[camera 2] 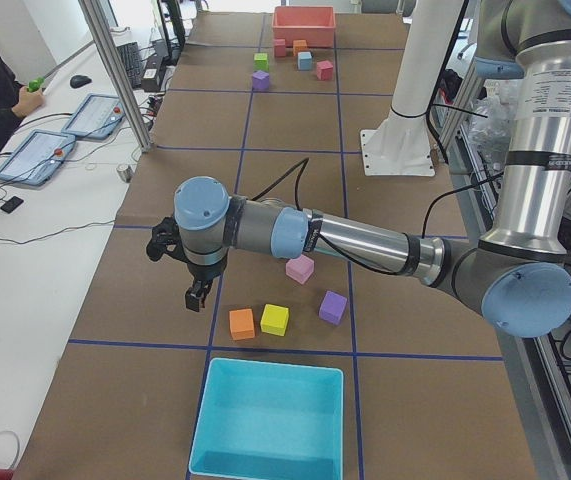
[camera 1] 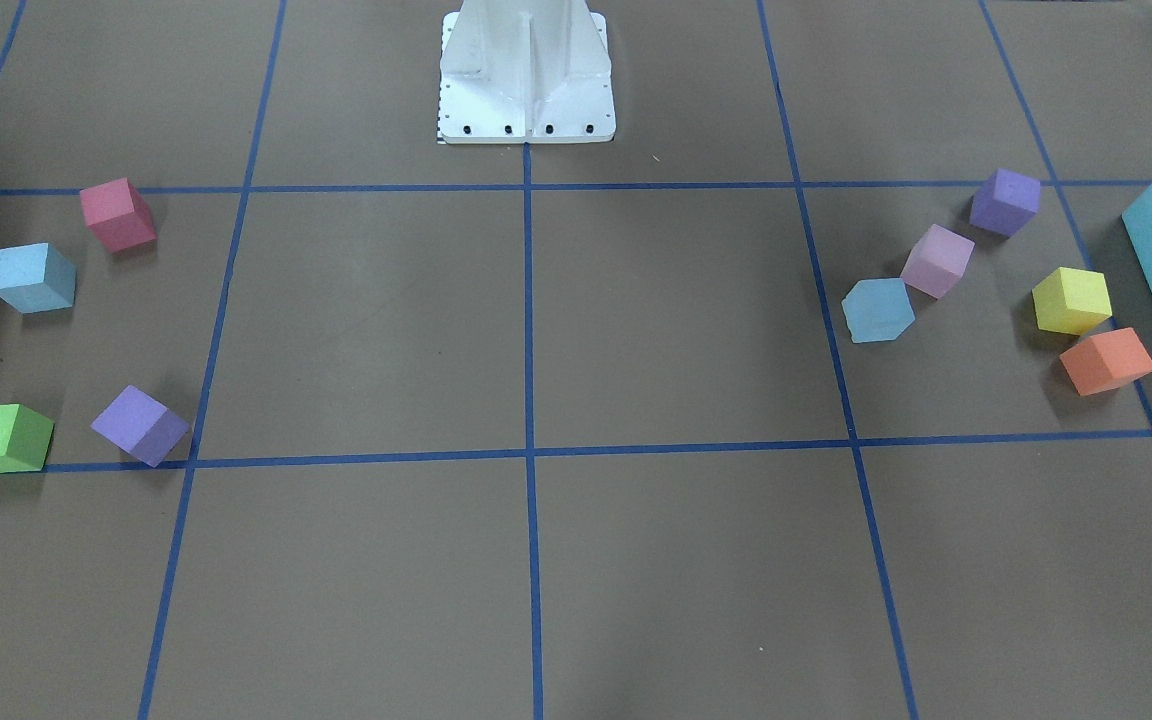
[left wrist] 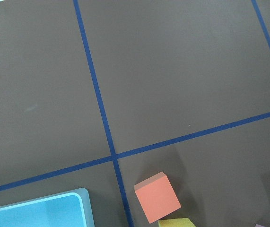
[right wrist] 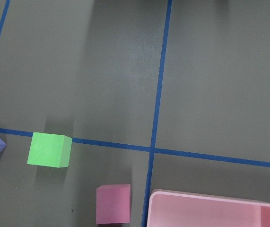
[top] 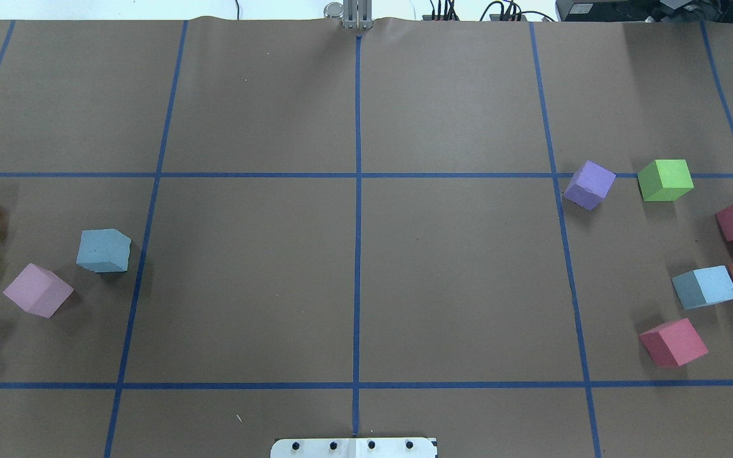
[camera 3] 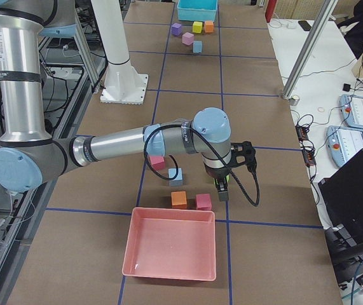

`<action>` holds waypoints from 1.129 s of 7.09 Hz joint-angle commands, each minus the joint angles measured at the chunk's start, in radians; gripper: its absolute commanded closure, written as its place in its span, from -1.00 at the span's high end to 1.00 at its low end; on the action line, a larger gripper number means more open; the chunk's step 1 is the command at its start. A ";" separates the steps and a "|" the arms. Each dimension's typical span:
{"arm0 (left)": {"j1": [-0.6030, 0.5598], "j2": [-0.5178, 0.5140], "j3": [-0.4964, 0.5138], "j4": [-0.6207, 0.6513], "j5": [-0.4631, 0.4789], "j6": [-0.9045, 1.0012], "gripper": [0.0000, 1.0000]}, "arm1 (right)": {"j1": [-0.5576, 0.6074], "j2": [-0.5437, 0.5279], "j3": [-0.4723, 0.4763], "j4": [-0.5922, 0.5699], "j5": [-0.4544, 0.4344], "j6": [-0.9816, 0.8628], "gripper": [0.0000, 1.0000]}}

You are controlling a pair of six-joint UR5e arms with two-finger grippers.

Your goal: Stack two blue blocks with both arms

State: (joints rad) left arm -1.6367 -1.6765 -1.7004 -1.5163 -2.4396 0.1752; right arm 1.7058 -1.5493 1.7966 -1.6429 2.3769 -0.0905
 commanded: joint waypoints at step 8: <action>0.000 -0.008 -0.010 0.001 -0.001 -0.003 0.96 | -0.279 -0.151 0.064 0.143 -0.025 0.161 1.00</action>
State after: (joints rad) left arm -1.6355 -1.6871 -1.7041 -1.5156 -2.4404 0.1719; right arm 1.4711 -1.6141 1.8388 -1.5884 2.3591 0.0623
